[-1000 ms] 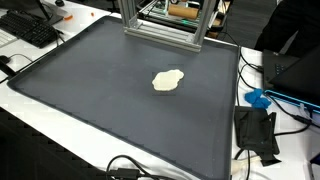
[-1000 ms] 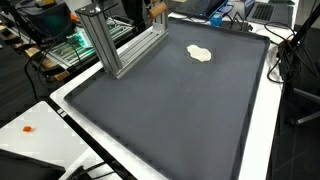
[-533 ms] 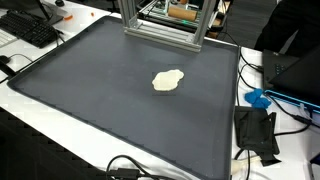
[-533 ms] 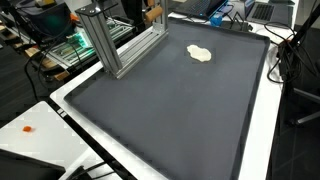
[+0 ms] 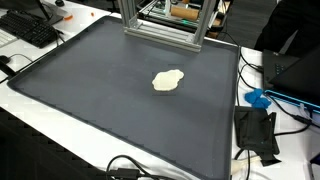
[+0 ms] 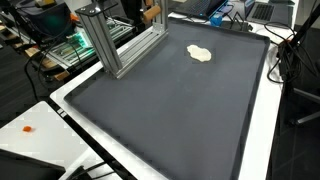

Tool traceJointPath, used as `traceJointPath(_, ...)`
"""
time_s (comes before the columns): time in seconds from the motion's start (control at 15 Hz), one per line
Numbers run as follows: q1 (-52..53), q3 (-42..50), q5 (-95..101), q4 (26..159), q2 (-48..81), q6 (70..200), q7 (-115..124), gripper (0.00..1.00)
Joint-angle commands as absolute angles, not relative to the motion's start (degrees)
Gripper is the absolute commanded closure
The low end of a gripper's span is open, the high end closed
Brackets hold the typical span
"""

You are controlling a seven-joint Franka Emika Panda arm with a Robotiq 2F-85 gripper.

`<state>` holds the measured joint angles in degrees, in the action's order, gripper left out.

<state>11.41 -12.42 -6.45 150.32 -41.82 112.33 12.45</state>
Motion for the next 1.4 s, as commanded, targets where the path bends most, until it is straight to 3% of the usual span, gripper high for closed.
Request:
traceJointPath(0.0,11.5,-12.2,-8.1,151.8,-44.6,110.4,12.9,0.78)
traceJointPath(0.13,11.3,-12.1,-8.1,152.0,-44.5,110.5,12.9,0.78)
traceJointPath(0.2,11.2,-12.1,-8.0,152.0,-44.5,110.4,12.9,0.65)
traceJointPath(0.27,11.1,-12.1,-7.9,151.8,-44.5,110.2,13.0,0.28)
traceJointPath(0.33,10.9,-12.0,-7.8,151.6,-44.7,110.0,13.0,0.27)
traceJointPath(0.6,10.1,-11.2,-7.0,149.7,-45.4,107.4,12.2,0.01)
traceJointPath(1.33,3.8,-18.9,-4.5,134.6,-31.8,112.4,26.6,0.00)
